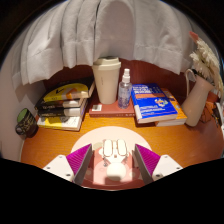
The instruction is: Arrange mouse
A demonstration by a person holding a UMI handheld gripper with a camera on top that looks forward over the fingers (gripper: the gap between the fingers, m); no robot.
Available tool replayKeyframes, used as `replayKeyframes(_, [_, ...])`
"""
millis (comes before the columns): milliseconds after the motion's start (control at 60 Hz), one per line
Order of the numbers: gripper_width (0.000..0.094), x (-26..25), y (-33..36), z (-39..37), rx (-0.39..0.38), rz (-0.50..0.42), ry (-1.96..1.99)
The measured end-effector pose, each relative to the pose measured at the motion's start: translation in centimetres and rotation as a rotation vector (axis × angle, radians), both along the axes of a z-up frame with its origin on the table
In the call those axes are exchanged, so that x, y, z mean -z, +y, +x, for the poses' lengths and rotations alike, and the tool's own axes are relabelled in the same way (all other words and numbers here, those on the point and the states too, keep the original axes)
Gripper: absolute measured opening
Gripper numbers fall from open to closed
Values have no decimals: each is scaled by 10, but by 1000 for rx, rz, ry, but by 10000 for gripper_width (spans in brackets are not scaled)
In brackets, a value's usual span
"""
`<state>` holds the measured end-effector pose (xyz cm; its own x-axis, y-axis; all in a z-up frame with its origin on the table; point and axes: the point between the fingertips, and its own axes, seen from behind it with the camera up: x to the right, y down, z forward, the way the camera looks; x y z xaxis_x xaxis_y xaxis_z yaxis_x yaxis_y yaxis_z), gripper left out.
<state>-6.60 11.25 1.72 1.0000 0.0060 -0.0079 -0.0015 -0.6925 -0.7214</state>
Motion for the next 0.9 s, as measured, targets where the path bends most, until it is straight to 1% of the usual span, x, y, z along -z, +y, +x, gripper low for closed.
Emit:
replayKeyframes(83, [859, -34, -15, 2, 12, 30, 7])
replayKeyframes(150, [858, -70, -30, 2, 19, 74, 12])
replayKeyframes(233, [854, -114, -56, 5, 34, 124, 8])
replayKeyframes(300, [851, -145, -80, 6, 29, 156, 4])
replayKeyframes(400, [847, -181, -114, 7, 37, 202, -10])
replayKeyframes(600, [847, -214, -177, 0, 31, 231, -37])
replayKeyframes(767, [850, -223, -217, -3, 39, 248, -47])
replayKeyframes(900, [849, -221, -241, -6, 32, 248, -55])
